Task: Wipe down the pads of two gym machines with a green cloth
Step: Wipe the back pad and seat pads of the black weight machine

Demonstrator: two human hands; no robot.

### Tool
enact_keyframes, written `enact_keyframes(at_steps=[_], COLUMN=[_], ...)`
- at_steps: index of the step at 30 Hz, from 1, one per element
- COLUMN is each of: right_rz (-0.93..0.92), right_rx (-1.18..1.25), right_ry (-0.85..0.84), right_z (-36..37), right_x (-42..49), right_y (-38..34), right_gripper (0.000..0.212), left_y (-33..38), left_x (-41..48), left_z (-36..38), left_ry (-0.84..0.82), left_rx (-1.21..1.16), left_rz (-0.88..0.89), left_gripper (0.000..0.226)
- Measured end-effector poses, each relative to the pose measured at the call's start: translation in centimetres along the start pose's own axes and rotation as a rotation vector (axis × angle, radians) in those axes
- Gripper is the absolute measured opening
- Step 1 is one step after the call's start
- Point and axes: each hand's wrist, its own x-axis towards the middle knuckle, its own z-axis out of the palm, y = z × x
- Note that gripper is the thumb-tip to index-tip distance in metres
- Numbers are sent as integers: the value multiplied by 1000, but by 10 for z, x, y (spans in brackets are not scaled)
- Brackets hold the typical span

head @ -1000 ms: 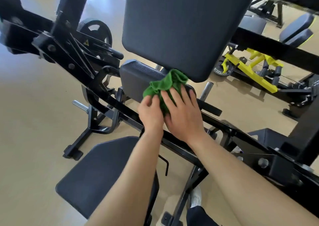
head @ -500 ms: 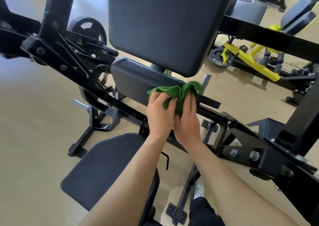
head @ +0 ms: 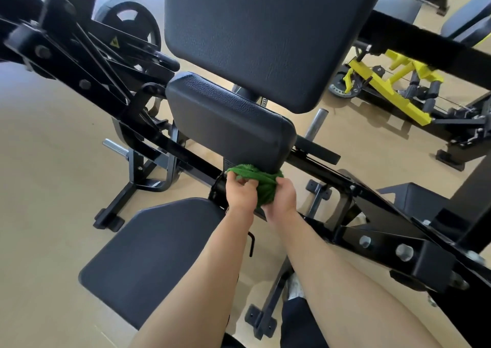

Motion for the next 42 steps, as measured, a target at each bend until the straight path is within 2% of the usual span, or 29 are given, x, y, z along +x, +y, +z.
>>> enact_keyframes(at_steps=[3, 5, 7, 10, 12, 14, 16, 19, 22, 24, 25, 27, 30, 34, 38, 42], right_rz=[52, 61, 65, 57, 20, 20, 47, 42, -109, -237, -267, -219, -42, 99, 179, 193], right_rx=[106, 48, -67, -204, -221, -144, 2, 108, -162, -437, -508, -481, -518, -706, -710, -640], right_ry=[9, -17, -3, 53, 111, 123, 106, 85, 198, 338, 413, 502, 366, 179, 171, 115], right_z=[2, 7, 15, 14, 10, 8, 6, 3, 13, 21, 23, 20, 11, 16, 26, 40], right_x=[2, 1, -3, -3, -3, -5, -7, -10, -14, -13, -11, -4, 4, 2, 13, 11], right_y=[3, 5, 8, 16, 19, 20, 21, 19, 19, 23, 24, 24, 27, 34, 36, 36], right_gripper=[51, 48, 45, 42, 37, 35, 41, 44, 45, 47, 48, 45, 27, 25, 31, 28], left_y=[-2, -3, -2, 0, -2, -5, -5, 2, 11, 11, 11, 12, 20, 44, 73, 83], left_x=[6, 11, 17, 16, 12, 8, 7, 10, 16, 25, 32, 40, 50, 80, 122, 141], left_z=[-2, -5, -5, -3, -3, -4, -5, -8, -6, -1, 2, 6, 4, -19, -53, -72], left_ry=[-16, 3, 49, 115, 82, 4, -65, -91, -58, -28, -10, 19, 69, 155, 236, 248], left_rx=[-93, -131, -158, -85, -31, -58, -188, -406, -478, -525, -574, -642, -718, -740, -764, -755], left_rz=[-83, -108, -140, -176, -255, -377, -483, -511, -465, -467, -475, -485, -490, -403, -260, -177], left_gripper=[19, 16, 23, 22, 24, 37, 52, 45, 29, 34, 35, 28, 23, 22, 31, 21])
